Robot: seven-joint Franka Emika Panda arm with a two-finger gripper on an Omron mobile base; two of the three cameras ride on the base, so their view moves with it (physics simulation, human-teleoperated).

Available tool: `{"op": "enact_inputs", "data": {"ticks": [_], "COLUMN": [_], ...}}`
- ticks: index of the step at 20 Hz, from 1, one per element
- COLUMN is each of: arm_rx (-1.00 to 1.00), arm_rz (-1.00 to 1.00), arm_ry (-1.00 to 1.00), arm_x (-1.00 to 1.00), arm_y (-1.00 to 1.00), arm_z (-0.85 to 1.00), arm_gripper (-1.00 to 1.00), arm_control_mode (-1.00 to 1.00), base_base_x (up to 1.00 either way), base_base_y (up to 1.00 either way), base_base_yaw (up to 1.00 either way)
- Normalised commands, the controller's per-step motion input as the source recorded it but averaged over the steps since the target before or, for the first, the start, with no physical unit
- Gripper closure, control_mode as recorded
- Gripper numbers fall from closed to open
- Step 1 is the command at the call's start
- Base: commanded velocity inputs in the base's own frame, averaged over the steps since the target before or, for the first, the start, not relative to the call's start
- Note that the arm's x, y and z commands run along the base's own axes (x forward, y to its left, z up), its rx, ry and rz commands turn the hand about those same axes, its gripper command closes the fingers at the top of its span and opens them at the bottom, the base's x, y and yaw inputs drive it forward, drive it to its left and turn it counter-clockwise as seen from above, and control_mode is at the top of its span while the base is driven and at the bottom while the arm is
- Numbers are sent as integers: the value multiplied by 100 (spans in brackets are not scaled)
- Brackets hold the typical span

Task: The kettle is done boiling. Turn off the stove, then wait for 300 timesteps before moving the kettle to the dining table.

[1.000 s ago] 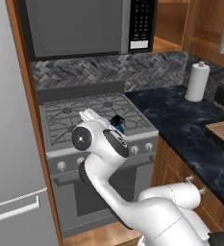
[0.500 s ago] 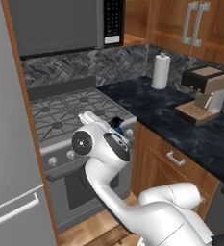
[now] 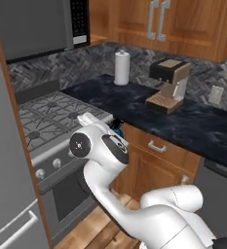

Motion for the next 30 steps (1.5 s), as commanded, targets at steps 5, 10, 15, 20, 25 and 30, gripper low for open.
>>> {"op": "enact_inputs", "data": {"ticks": [5, 10, 15, 20, 25, 30], "arm_rx": [0, 0, 0, 0, 0, 0], "arm_rz": [0, 0, 0, 0, 0, 0], "arm_ry": [0, 0, 0, 0, 0, 0], "arm_x": [0, 0, 0, 0, 0, 0], "arm_y": [0, 0, 0, 0, 0, 0], "arm_z": [0, 0, 0, 0, 0, 0], "arm_gripper": [100, 100, 100, 100, 100, 100], "arm_control_mode": [100, 100, 100, 100, 100, 100], "base_base_x": [-54, -56, -61, -65, -66, -66], "base_base_y": [26, 25, 24, 20, 17, 12], "base_base_yaw": [-55, -56, -56, -57, -57, -57]}}
